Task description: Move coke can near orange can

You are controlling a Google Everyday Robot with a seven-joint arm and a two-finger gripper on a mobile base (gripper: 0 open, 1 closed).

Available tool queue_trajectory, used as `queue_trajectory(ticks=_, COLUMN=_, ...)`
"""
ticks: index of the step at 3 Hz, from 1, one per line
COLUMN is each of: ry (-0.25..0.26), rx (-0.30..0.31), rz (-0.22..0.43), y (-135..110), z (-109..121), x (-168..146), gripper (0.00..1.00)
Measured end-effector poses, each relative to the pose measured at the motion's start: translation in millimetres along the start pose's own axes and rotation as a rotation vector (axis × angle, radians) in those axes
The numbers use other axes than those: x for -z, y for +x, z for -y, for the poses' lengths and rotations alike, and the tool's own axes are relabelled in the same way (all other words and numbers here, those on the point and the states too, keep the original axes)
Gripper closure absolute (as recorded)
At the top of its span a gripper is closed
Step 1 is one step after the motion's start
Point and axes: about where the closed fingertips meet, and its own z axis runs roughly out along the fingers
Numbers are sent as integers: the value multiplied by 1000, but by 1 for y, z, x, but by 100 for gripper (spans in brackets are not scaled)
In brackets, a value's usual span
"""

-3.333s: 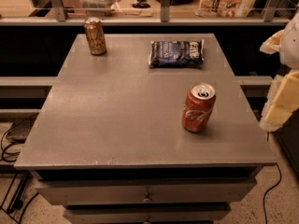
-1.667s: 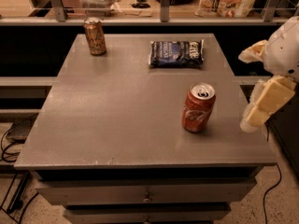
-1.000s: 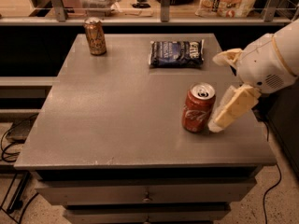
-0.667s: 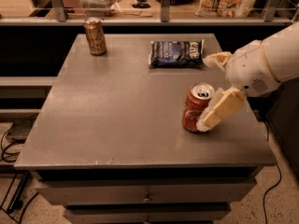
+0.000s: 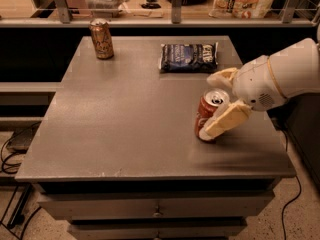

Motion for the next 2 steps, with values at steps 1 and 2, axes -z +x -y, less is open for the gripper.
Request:
queue_trajectory(ticks=1, ry=2, rx=-25, rz=5, y=8, z=1, x=0, gripper=41)
queue_trajectory(ticks=2, ry=6, rx=-32, rz=9, y=7, z=4, x=5, gripper=64)
